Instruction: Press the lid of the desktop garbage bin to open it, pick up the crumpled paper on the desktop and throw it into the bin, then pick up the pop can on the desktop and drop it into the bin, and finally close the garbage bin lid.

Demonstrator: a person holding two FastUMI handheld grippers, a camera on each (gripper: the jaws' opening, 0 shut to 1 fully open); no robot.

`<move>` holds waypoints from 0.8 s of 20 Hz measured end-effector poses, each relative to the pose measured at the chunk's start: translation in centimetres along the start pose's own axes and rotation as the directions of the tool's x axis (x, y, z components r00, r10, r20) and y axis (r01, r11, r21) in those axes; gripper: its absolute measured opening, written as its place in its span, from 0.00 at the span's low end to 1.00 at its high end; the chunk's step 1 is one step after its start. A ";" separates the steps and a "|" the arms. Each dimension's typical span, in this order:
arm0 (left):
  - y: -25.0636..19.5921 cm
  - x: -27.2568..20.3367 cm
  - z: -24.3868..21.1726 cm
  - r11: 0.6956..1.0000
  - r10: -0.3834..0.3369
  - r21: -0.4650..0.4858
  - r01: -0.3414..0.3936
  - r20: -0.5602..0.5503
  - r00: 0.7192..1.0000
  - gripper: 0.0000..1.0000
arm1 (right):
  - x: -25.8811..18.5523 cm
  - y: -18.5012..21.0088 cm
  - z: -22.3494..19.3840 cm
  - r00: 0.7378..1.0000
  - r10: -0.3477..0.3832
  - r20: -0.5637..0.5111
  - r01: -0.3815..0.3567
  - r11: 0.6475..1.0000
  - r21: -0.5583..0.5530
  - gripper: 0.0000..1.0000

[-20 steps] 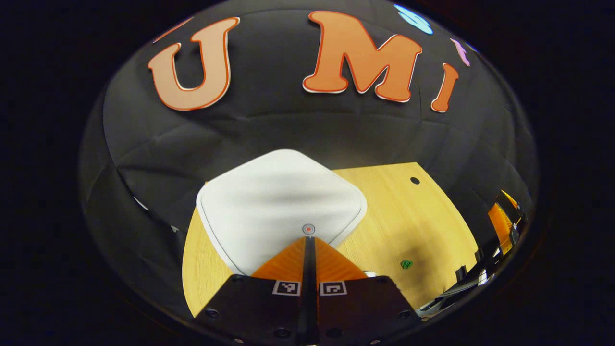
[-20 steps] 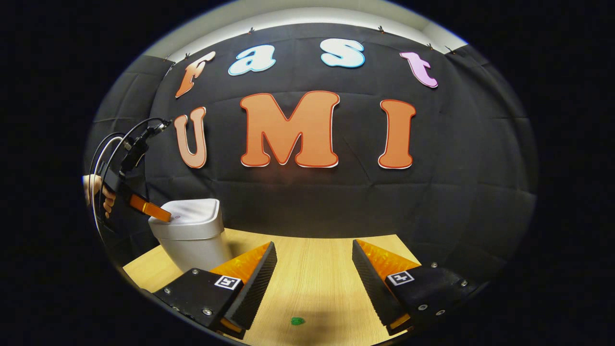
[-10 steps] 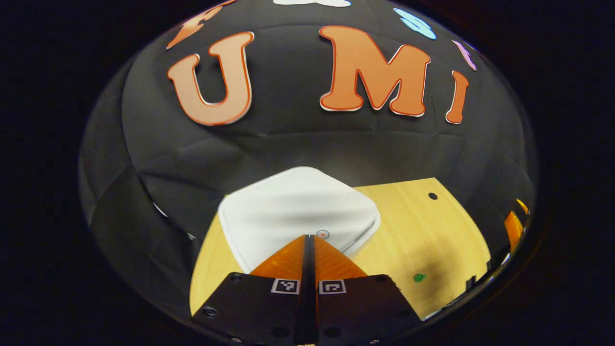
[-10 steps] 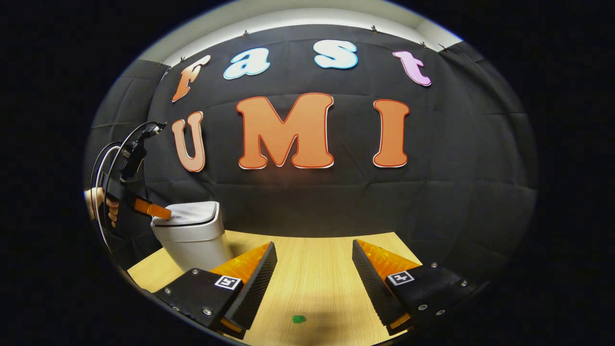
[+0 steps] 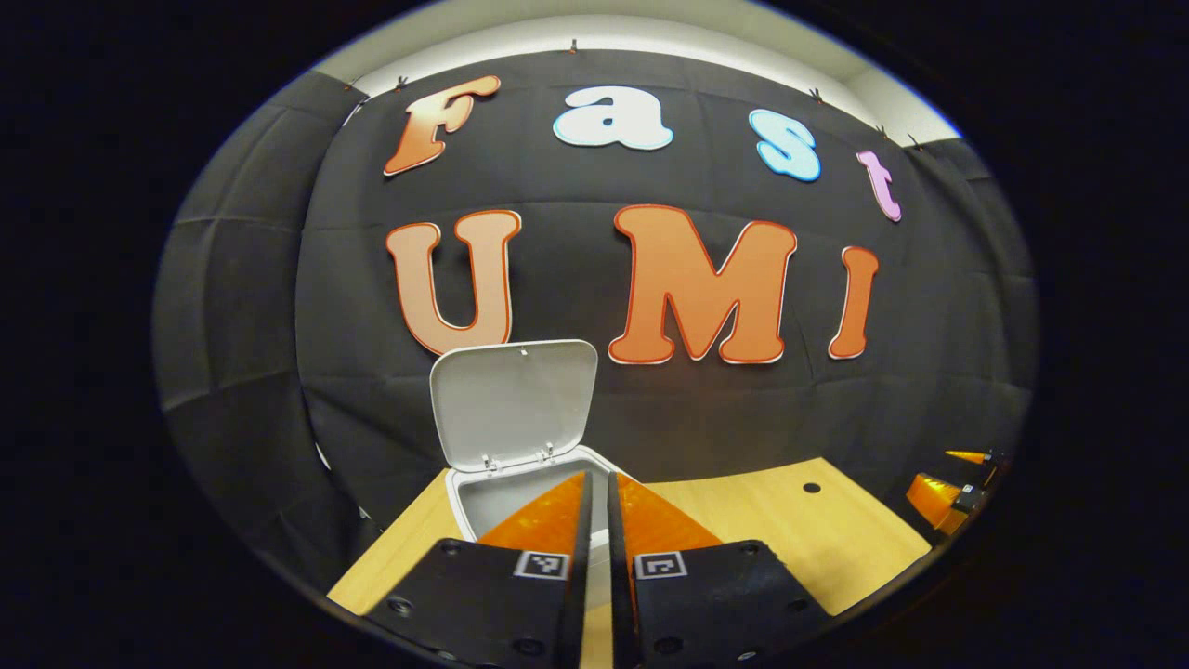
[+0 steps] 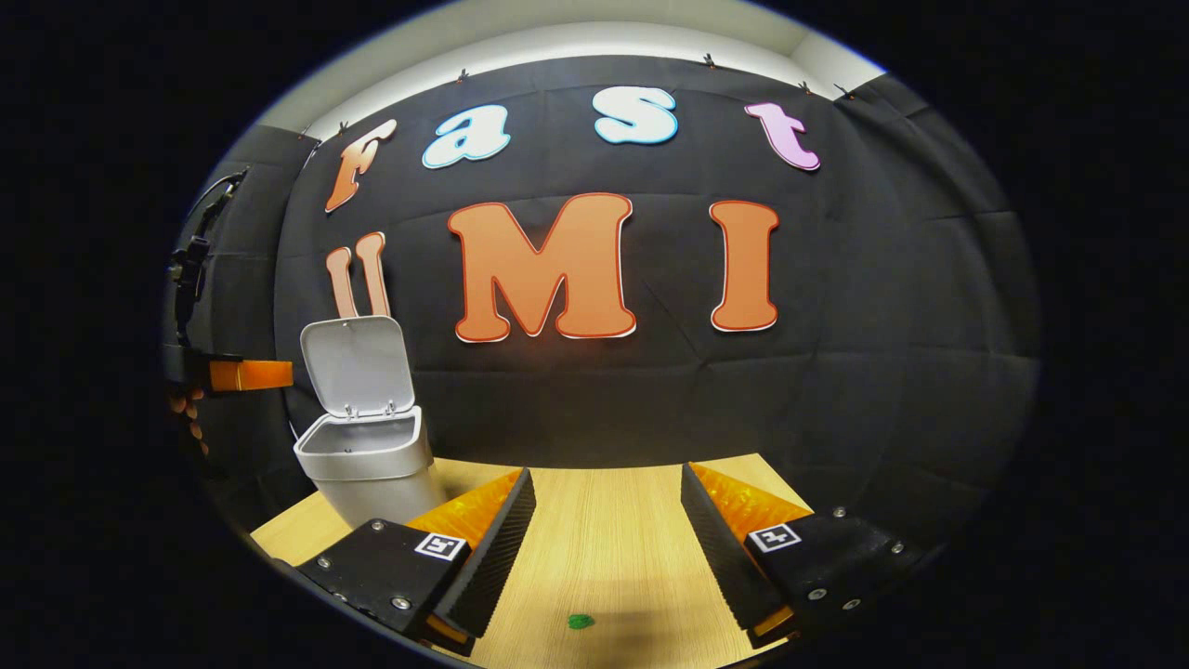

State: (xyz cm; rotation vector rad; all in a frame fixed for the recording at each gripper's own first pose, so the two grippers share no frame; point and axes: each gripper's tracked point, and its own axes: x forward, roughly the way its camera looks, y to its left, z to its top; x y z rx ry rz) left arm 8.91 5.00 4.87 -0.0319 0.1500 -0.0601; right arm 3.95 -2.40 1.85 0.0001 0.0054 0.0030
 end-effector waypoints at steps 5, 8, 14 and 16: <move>-0.9 -1.5 -0.8 0.998 -0.020 -0.060 0.023 0.053 0.998 0.23 | 0.1 0.5 -1.2 0.999 0.026 -0.038 -0.026 1.000 0.007 0.94; -1.4 -1.8 -1.4 0.998 -0.024 -0.060 0.028 0.055 0.998 0.39 | 0.2 0.4 -1.9 0.998 0.024 -0.049 -0.025 1.000 -0.010 0.94; -2.1 -1.0 -2.8 0.999 -0.033 -0.039 0.034 0.039 0.999 0.63 | 0.8 0.5 -5.8 0.988 0.031 -0.150 -0.036 0.999 -0.033 0.94; -2.7 -0.7 -3.4 0.997 -0.052 -0.049 0.053 0.033 0.998 0.75 | 1.0 0.4 -7.7 0.980 0.031 -0.198 -0.043 0.997 -0.057 0.94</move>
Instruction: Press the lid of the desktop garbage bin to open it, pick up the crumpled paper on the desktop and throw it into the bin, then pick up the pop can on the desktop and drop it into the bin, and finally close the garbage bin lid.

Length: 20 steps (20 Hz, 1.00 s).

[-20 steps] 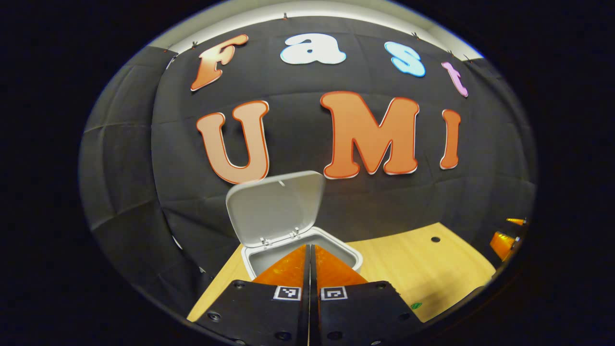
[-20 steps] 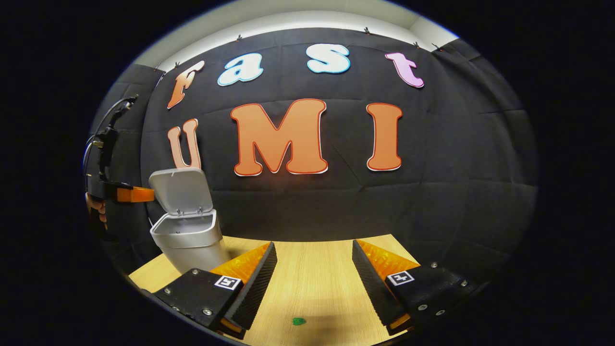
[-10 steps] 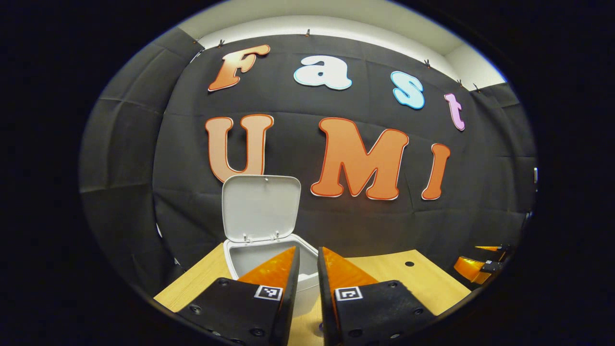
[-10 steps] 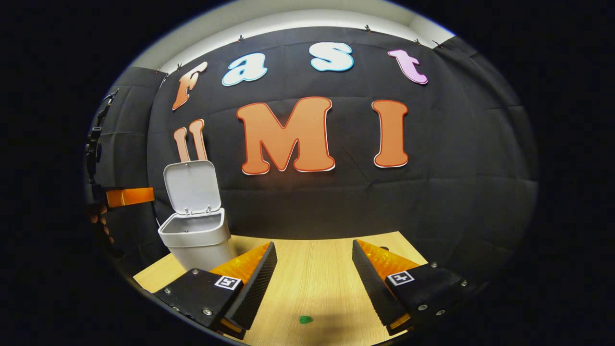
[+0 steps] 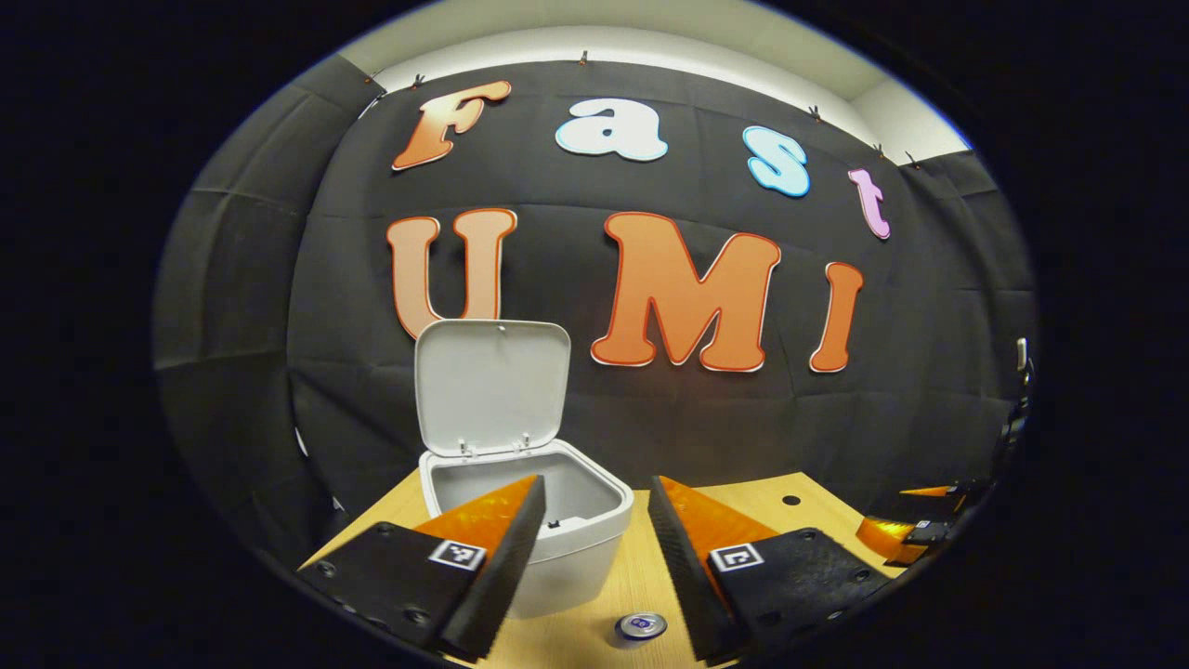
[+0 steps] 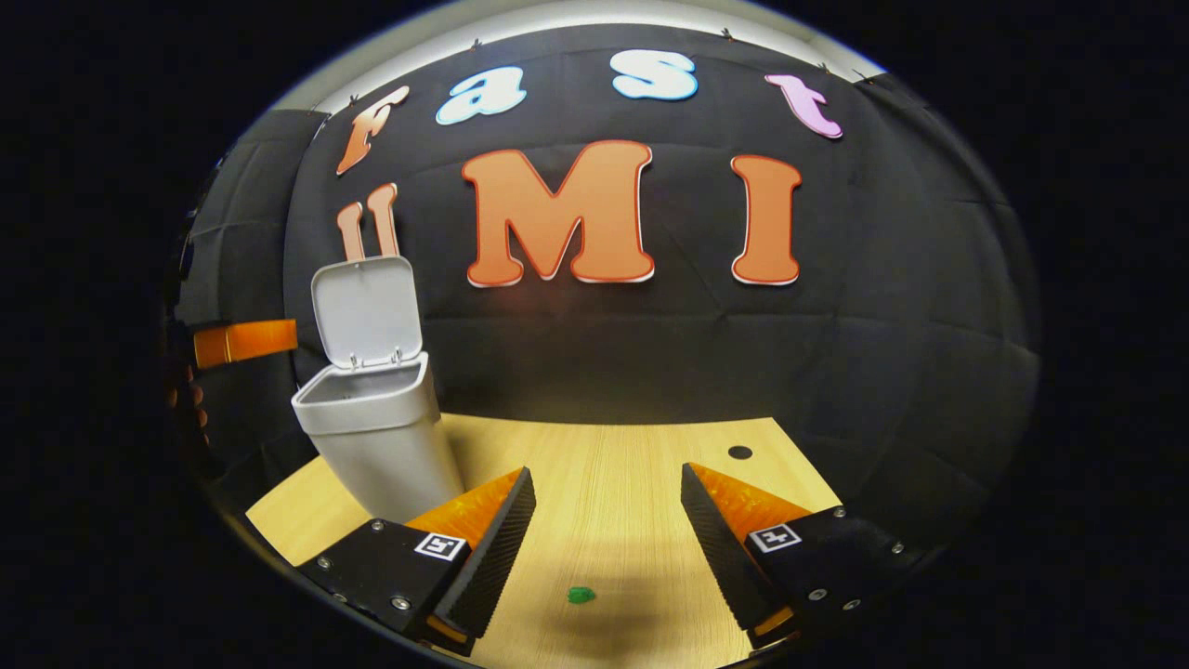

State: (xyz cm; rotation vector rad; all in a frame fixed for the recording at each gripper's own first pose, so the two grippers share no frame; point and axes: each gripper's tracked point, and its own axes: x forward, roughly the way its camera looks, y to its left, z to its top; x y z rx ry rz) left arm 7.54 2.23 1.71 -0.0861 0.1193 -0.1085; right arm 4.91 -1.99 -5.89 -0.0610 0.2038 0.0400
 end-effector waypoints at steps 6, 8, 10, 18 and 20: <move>0.3 0.5 -1.5 1.000 -0.008 -0.001 0.008 -0.019 1.000 0.90 | 1.8 0.3 -7.3 0.983 0.017 -0.184 -0.021 1.000 -0.020 0.95; 1.0 0.5 -1.7 1.000 -0.002 0.008 0.002 -0.018 1.000 0.94 | 2.4 0.6 -9.7 0.970 0.023 -0.243 -0.028 0.999 -0.017 0.95; 1.9 0.5 -2.0 1.000 0.009 0.022 -0.009 -0.020 1.000 0.94 | 3.1 1.4 -12.3 0.950 0.049 -0.308 -0.051 0.999 0.004 0.95; 6.4 0.4 -4.4 0.997 0.071 0.031 -0.068 -0.086 0.994 0.94 | 5.7 2.7 -20.8 0.846 0.064 -0.530 -0.043 0.998 0.052 0.96; 7.7 0.4 -5.1 0.996 0.089 0.028 -0.086 -0.110 0.990 0.95 | 6.3 3.8 -21.4 0.821 0.082 -0.565 -0.061 0.997 0.056 0.96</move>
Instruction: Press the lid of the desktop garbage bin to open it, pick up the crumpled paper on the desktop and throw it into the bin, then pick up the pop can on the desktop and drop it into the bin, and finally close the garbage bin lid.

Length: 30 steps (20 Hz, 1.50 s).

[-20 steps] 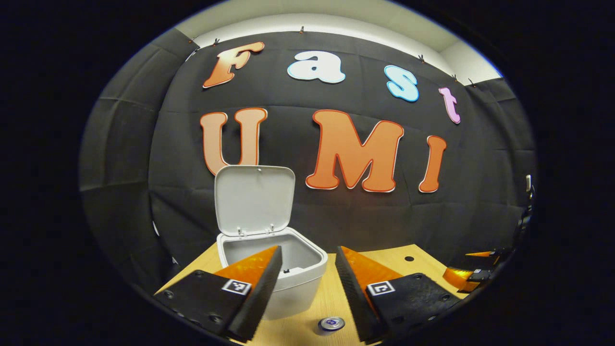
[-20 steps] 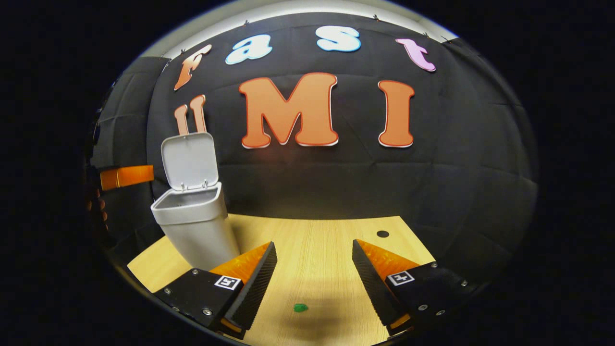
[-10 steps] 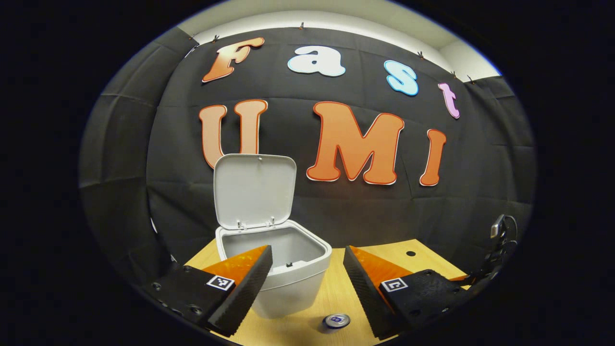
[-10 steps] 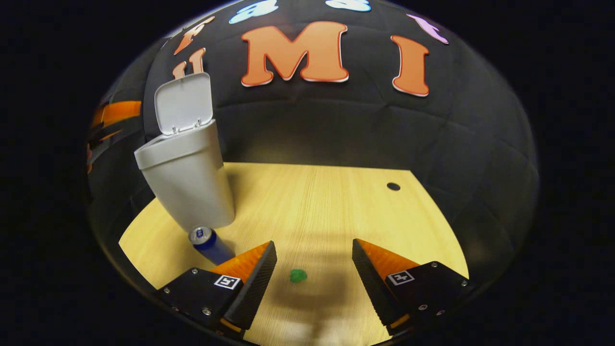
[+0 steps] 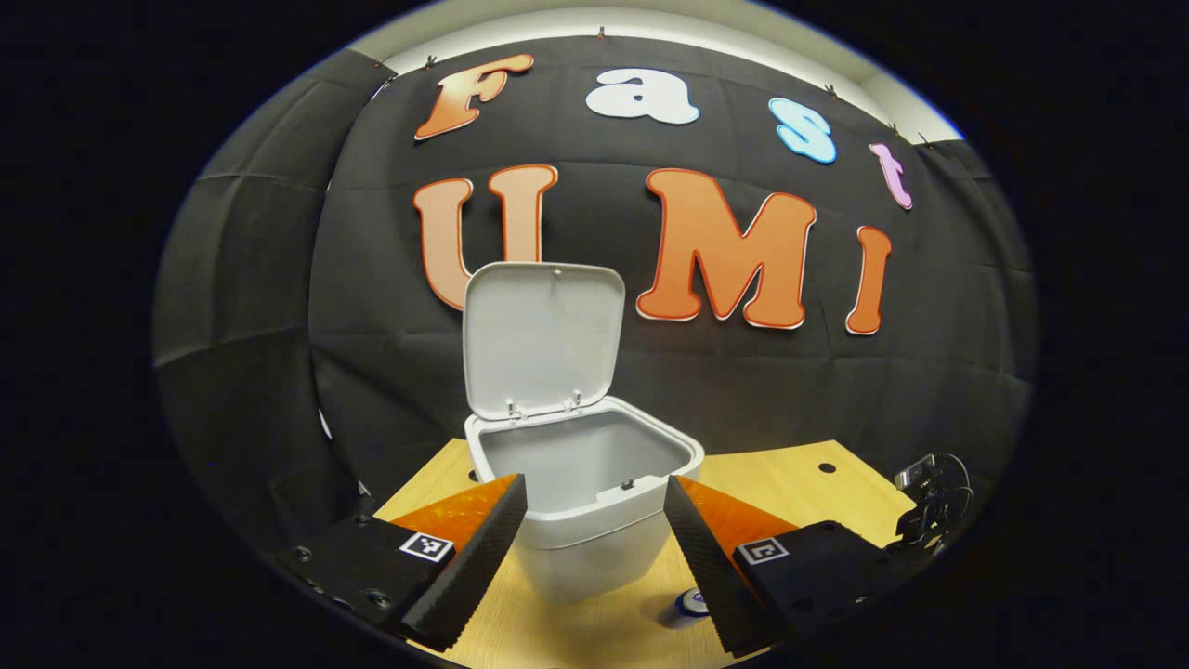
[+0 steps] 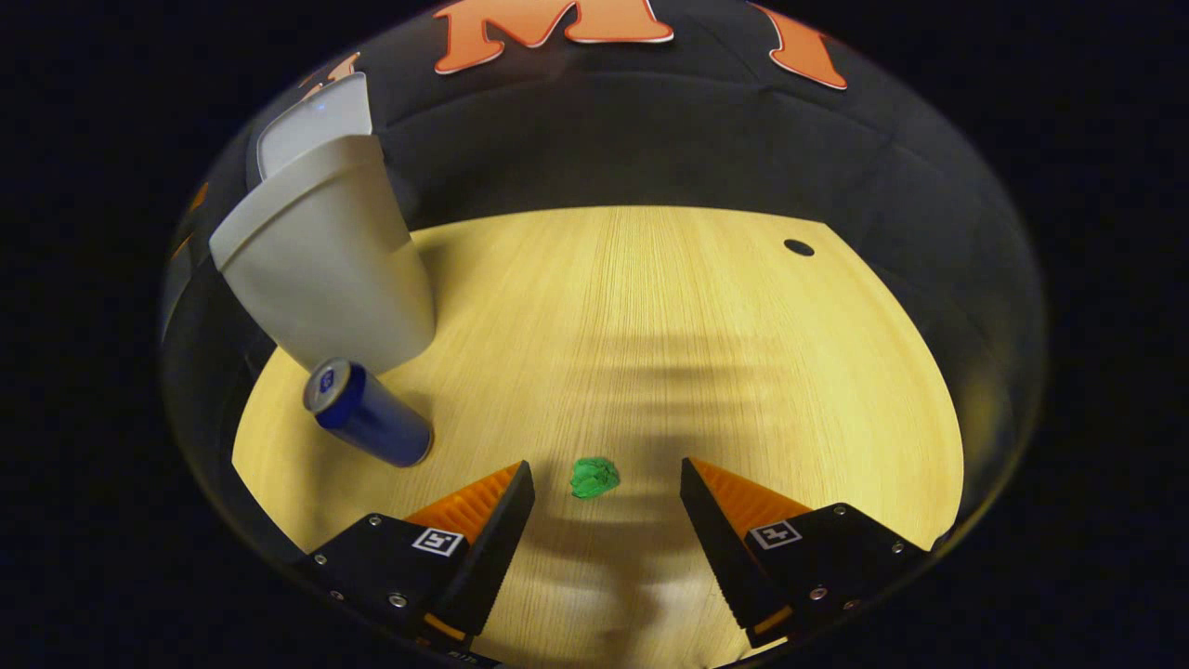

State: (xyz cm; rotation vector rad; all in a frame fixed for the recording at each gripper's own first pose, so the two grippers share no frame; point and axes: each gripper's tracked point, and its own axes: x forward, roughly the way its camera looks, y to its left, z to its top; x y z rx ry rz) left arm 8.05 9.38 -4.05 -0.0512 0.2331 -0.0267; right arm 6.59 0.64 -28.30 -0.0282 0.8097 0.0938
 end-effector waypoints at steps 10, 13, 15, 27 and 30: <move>4.0 0.2 -2.6 0.998 0.049 -0.023 -0.051 -0.065 0.997 0.95 | 2.2 -0.2 -0.7 0.993 -0.038 -0.109 0.035 0.999 -0.030 0.71; 4.4 0.6 -3.0 0.998 0.048 -0.023 -0.050 -0.079 0.996 0.95 | 2.2 0.1 -1.1 0.989 -0.040 -0.144 0.035 0.999 -0.033 0.64; 4.9 0.6 -3.4 0.998 0.051 -0.019 -0.053 -0.090 0.995 0.95 | 2.3 0.3 -1.1 0.988 -0.030 -0.153 0.026 0.999 -0.028 0.58; 5.2 0.9 -3.9 0.999 0.033 -0.015 -0.035 -0.102 0.994 0.95 | 2.7 0.1 4.5 0.988 0.008 -0.157 -0.010 1.000 -0.012 0.05; 4.6 0.6 -3.4 1.000 0.024 -0.010 -0.025 -0.092 0.995 0.95 | 0.9 0.1 10.0 0.995 0.048 -0.087 -0.043 0.998 0.053 0.05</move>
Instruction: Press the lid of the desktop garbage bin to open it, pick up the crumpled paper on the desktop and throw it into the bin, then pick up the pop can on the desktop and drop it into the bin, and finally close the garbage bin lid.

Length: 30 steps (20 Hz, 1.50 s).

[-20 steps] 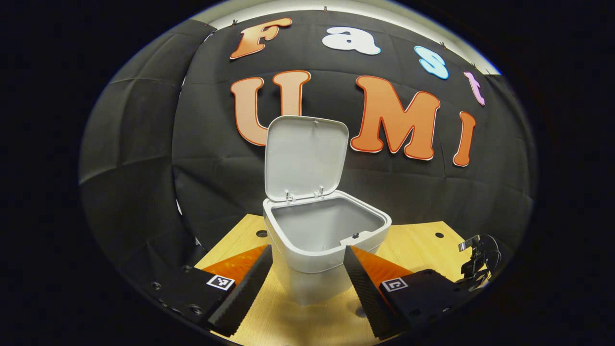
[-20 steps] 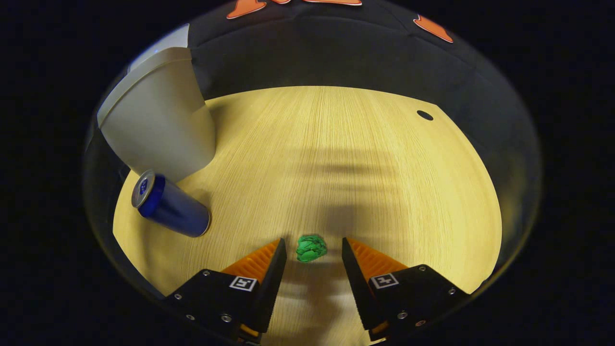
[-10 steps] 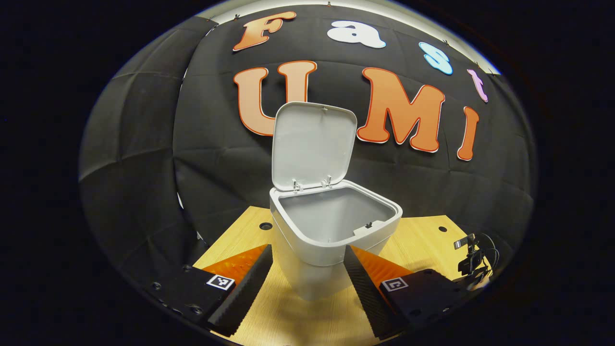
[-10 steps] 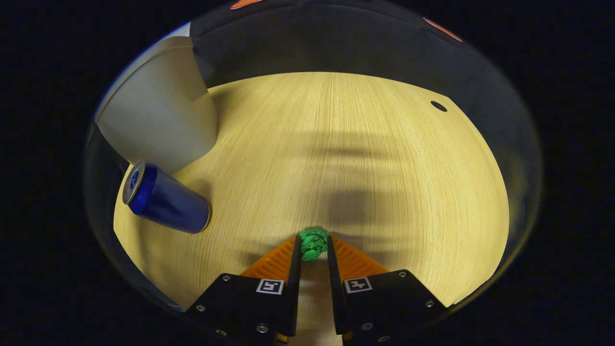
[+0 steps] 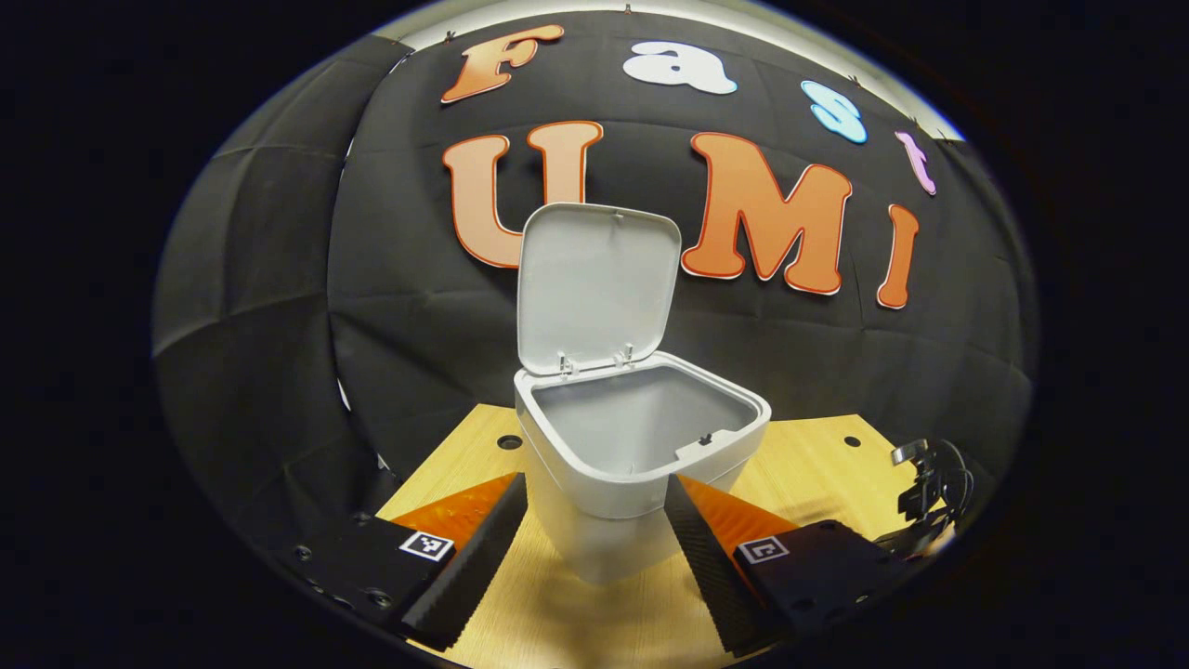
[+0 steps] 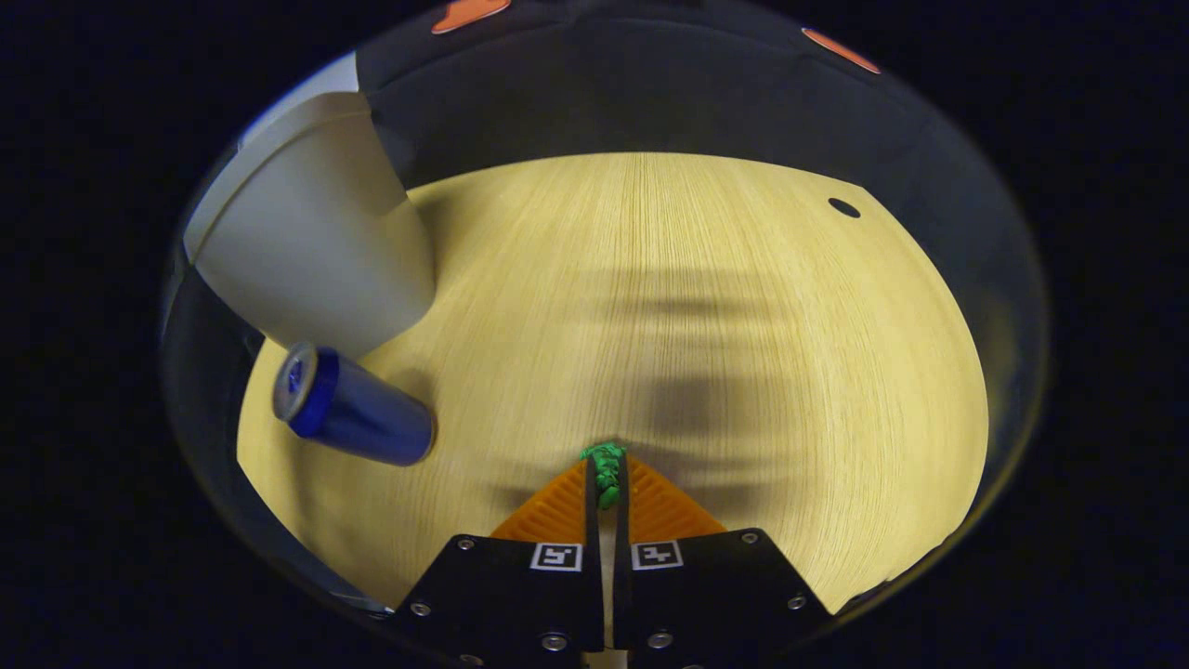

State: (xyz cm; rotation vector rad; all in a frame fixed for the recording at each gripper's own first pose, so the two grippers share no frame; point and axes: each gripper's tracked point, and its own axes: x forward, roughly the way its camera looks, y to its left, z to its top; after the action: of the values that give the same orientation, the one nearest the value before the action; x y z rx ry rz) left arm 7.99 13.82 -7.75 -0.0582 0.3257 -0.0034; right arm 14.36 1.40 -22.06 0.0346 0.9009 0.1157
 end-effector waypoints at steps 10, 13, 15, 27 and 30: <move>-2.4 -2.8 2.5 0.999 -0.048 -0.022 0.049 0.065 0.997 0.95 | -13.4 1.8 20.7 0.866 0.110 0.487 -0.063 0.992 -0.112 0.05; -2.4 -4.0 3.3 0.998 -0.046 -0.031 0.049 0.086 0.995 0.95 | -19.2 4.1 25.1 0.794 0.178 0.581 -0.076 0.978 -0.196 0.04; -2.3 -4.8 3.6 0.998 -0.040 -0.038 0.044 0.095 0.995 0.95 | -21.7 5.8 27.3 0.746 0.226 0.627 -0.081 0.964 -0.252 0.04; 2.8 -9.0 3.0 0.997 0.061 -0.063 -0.054 0.107 0.992 0.95 | -22.3 24.4 33.7 0.657 0.462 0.595 -0.152 0.855 -0.496 0.04; 4.7 -9.7 2.4 0.993 0.095 -0.078 -0.087 0.100 0.990 0.95 | -19.7 26.8 33.4 0.695 0.449 0.562 -0.138 0.850 -0.508 0.04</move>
State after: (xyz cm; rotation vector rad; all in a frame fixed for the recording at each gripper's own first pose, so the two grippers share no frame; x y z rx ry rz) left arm -0.45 18.77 -2.71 -0.1163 0.2240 0.1020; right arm 26.10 26.37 16.16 -0.1847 0.1123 0.5827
